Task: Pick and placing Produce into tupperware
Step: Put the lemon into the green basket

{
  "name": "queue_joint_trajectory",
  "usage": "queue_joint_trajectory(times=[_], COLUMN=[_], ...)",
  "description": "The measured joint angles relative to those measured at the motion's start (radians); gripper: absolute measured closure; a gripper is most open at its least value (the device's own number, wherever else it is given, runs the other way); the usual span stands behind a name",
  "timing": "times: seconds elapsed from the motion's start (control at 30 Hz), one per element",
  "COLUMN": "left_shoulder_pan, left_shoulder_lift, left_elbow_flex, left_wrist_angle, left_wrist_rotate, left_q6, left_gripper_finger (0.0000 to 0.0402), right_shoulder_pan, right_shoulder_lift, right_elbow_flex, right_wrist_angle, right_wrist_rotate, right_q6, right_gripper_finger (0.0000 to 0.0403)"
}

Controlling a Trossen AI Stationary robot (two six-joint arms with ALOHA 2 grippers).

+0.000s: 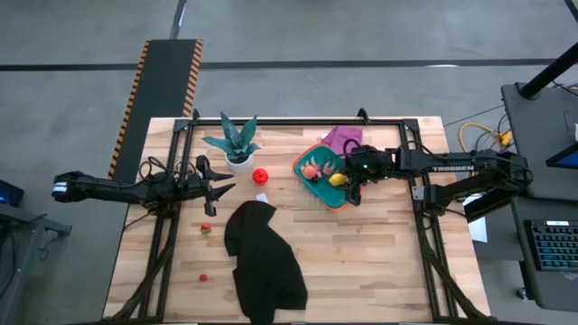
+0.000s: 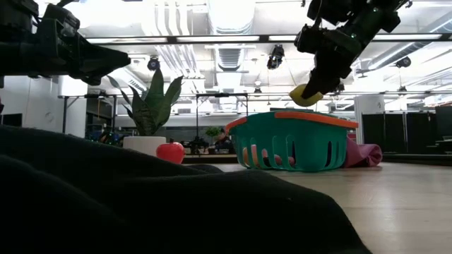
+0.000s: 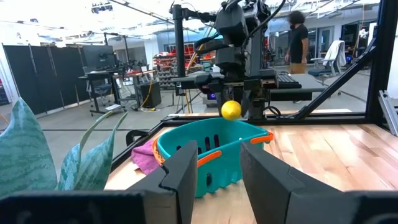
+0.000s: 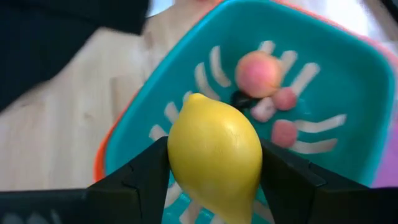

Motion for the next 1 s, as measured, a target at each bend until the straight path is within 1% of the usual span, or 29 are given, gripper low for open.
queue_joint_trajectory(times=[0.03, 0.1, 0.17, 0.23, 0.3, 0.33, 0.4, 0.47, 0.63, 0.83, 1.0], left_shoulder_pan=[0.0, 0.0, 0.0, 0.0, 0.0, 0.0, 0.0, 0.0, 0.0, 0.0, 0.0], left_shoulder_lift=[0.0, 0.0, 0.0, 0.0, 0.0, 0.0, 0.0, 0.0, 0.0, 0.0, 0.0], left_elbow_flex=[0.0, 0.0, 0.0, 0.0, 0.0, 0.0, 0.0, 0.0, 0.0, 0.0, 0.0], left_wrist_angle=[0.0, 0.0, 0.0, 0.0, 0.0, 0.0, 0.0, 0.0, 0.0, 0.0, 0.0], left_wrist_rotate=[0.0, 0.0, 0.0, 0.0, 0.0, 0.0, 0.0, 0.0, 0.0, -0.001, -0.023], left_q6=[0.0, 0.0, 0.0, 0.0, 0.0, 0.0, 0.0, 0.0, 0.0, 0.0, 0.001], left_gripper_finger=[0.0294, 0.0294, 0.0294, 0.0294, 0.0294, 0.0294, 0.0294, 0.0294, 0.0294, 0.0294, 0.0294], right_shoulder_pan=[0.0, 0.001, 0.0, 0.001, 0.0, 0.001, 0.003, 0.002, 0.006, 0.009, 0.03], right_shoulder_lift=[0.0, 0.0, 0.0, 0.0, 0.0, 0.0, 0.0, 0.0, 0.0, 0.0, 0.0], right_elbow_flex=[-0.002, -0.002, -0.009, -0.012, -0.017, -0.02, -0.027, -0.037, -0.048, -0.048, -0.048], right_wrist_angle=[0.0, -0.002, -0.003, -0.003, 0.0, 0.0, 0.001, 0.002, 0.005, 0.009, 0.009], right_wrist_rotate=[-0.011, 0.006, -0.039, -0.038, -0.075, -0.071, -0.021, -0.037, -0.032, 0.043, 0.112], right_q6=[-0.008, 0.011, -0.001, 0.011, 0.006, -0.001, 0.026, 0.022, 0.023, 0.045, 0.07], right_gripper_finger=[0.0197, 0.0197, 0.0197, 0.0197, 0.0197, 0.0197, 0.0197, 0.0197, 0.0197, 0.0197, 0.0197])
